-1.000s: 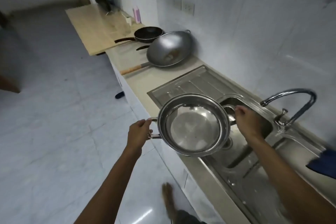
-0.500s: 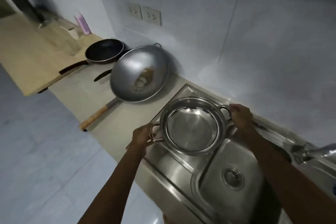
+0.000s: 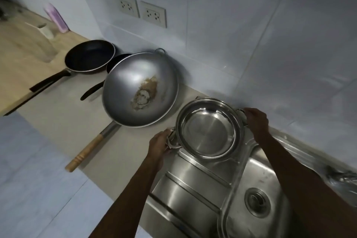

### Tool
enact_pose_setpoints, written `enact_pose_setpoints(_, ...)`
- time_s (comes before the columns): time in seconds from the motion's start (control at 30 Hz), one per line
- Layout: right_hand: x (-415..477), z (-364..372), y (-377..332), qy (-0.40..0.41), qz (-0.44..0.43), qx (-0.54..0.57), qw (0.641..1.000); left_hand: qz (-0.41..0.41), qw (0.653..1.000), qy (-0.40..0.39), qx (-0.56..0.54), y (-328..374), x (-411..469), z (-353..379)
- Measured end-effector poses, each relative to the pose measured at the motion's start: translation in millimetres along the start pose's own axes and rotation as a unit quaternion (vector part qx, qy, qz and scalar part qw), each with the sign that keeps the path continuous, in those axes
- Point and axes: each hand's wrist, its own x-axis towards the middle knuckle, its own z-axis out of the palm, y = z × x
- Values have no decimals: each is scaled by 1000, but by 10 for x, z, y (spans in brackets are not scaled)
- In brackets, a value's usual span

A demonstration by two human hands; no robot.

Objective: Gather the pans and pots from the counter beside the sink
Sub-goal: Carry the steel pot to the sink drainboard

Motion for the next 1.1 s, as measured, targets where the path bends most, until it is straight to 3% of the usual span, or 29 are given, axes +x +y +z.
enact_pose_setpoints(0.4, 72, 62, 121, 19, 27, 20, 999, -3, 998, -50, -47, -119, 83, 111)
enact_pose_setpoints(0.77, 107, -94, 291, -63, -17, -25, 998, -25, 995, -71, -64, -54, 162, 232)
enact_pose_setpoints(1.1, 123, -139, 341, -61, -11, -14, 998, 19, 996, -77, 34, -74, 132, 275)
